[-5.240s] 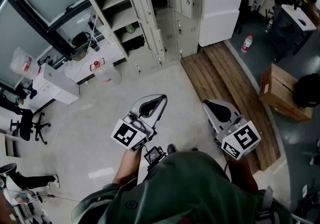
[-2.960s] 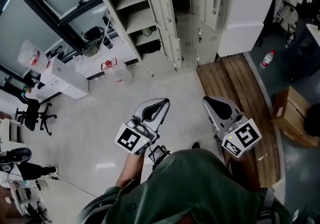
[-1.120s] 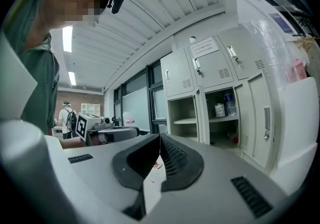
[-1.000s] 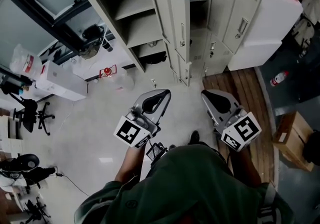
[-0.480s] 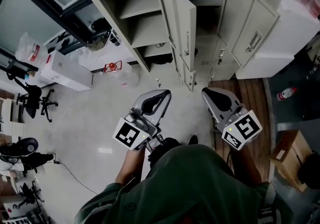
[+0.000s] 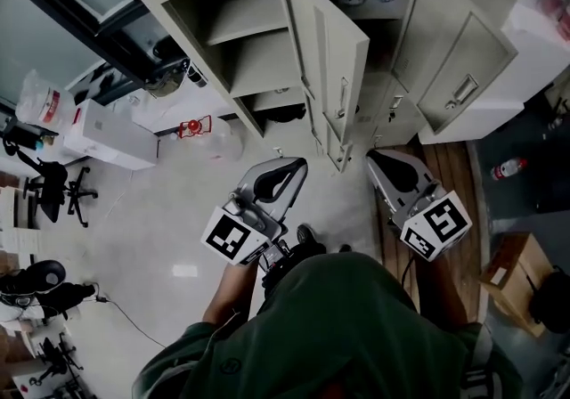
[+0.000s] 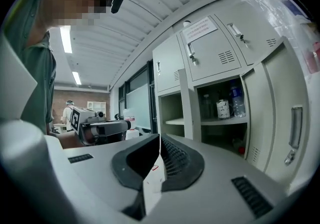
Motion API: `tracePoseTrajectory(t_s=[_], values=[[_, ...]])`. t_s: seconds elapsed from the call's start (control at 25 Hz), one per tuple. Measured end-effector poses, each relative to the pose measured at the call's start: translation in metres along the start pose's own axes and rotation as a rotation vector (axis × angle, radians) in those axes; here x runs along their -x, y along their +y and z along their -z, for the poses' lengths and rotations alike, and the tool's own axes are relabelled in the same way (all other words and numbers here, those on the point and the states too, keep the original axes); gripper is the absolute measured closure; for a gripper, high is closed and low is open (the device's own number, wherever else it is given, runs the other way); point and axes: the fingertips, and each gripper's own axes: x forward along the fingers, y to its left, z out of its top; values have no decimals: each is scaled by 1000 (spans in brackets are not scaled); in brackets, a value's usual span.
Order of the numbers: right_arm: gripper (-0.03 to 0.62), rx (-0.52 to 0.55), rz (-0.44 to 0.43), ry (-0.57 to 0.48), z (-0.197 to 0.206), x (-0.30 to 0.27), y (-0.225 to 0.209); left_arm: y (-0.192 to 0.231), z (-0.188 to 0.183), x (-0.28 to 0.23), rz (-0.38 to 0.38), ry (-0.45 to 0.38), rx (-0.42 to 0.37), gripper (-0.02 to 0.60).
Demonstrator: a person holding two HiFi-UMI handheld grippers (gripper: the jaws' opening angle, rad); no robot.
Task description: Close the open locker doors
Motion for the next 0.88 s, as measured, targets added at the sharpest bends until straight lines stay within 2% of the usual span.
tracePoseTrajectory(t_s=[0.28,0.48,0.56,0.6,0.88], values=[[586,27,65,6,-2,-36,-28,29,2,-12,92,-13,2,581],[570,46,83,34,6,-54,-55,43,8,-21,107,-12,17,581],[499,55,60,59,9,-62,-64,49,10,-24,96,-7,21,581],[490,59,45,64,10,-66,-67,53,11,-27,87,-2,19,581],[490,98,-112,79,7,-79,-68,67,9,-40,-13,8,10,581]])
